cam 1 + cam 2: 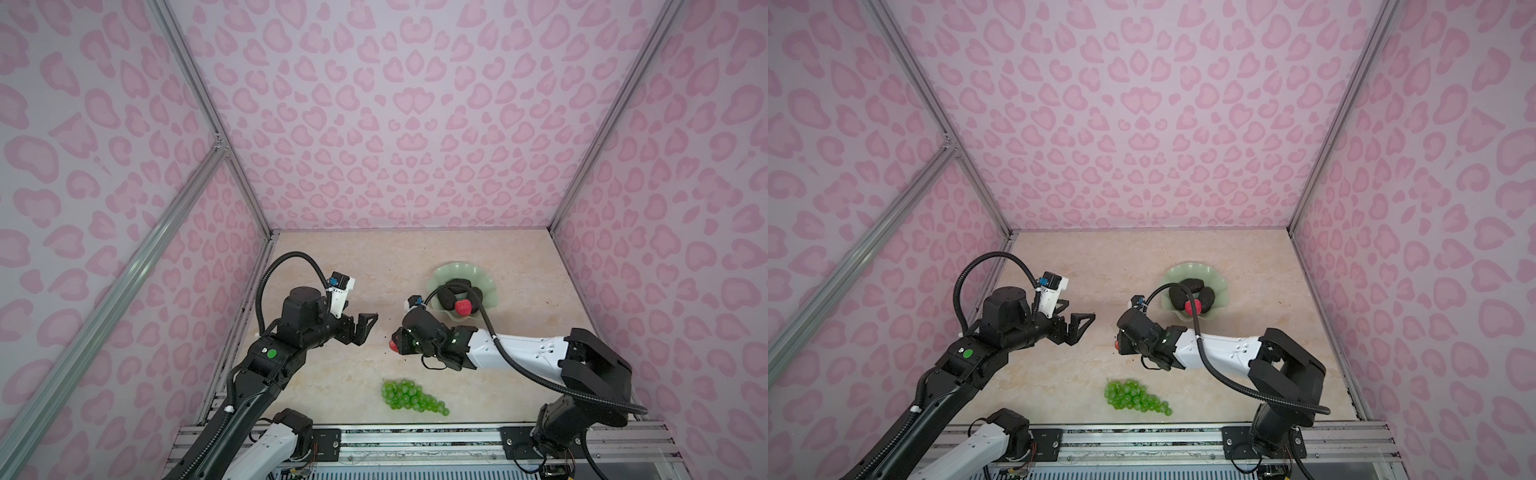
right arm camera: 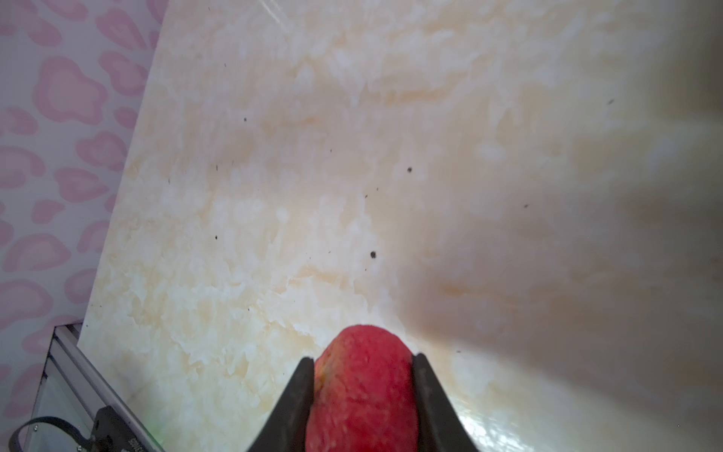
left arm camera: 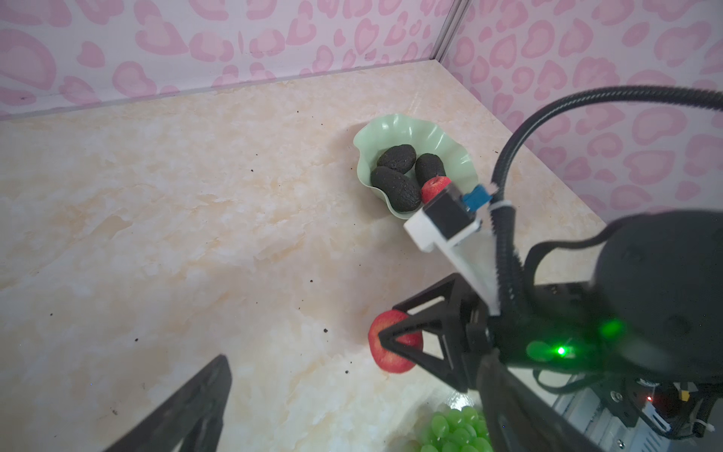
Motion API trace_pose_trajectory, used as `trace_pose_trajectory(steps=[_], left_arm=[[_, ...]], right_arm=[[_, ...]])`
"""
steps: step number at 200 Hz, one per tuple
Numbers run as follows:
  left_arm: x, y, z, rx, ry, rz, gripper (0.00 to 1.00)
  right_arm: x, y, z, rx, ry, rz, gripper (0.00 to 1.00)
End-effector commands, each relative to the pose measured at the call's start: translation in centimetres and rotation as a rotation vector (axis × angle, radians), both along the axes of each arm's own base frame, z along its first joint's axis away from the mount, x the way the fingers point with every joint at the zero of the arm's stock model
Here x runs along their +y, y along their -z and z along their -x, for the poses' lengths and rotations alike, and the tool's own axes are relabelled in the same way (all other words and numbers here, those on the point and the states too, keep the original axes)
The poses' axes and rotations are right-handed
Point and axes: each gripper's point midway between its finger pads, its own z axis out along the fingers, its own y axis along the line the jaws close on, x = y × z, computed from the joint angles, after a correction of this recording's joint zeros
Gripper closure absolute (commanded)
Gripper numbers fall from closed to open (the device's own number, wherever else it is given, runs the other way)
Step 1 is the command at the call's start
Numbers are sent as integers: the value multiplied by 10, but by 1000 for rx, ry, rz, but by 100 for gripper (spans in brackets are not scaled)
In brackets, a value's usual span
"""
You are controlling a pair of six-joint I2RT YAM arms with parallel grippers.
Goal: Place and organize the fake fruits in the fruit bowl
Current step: 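Place the red fruit into the bowl beside the other and release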
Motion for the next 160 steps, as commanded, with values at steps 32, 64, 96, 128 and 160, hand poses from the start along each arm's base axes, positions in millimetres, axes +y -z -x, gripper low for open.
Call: trace_pose_trajectory(steps=[32, 64, 96, 128, 160], left_arm=[[-3, 0, 0, 5, 14, 7, 1], [-2, 1, -1, 0, 7, 4, 1], [-4, 2, -1, 14, 21, 5, 1], [-1, 5, -3, 14, 5, -11, 1], [-2, 7, -6, 23, 4, -18, 1]], right_arm=[[-123, -67, -64, -220, 251, 148, 71], [-178, -84, -105, -264, 360, 124, 72], [-202, -74, -140, -255, 404, 112, 72], [-208, -41, -166, -164, 392, 109, 72], [-207, -4, -187, -112, 381, 145, 72]])
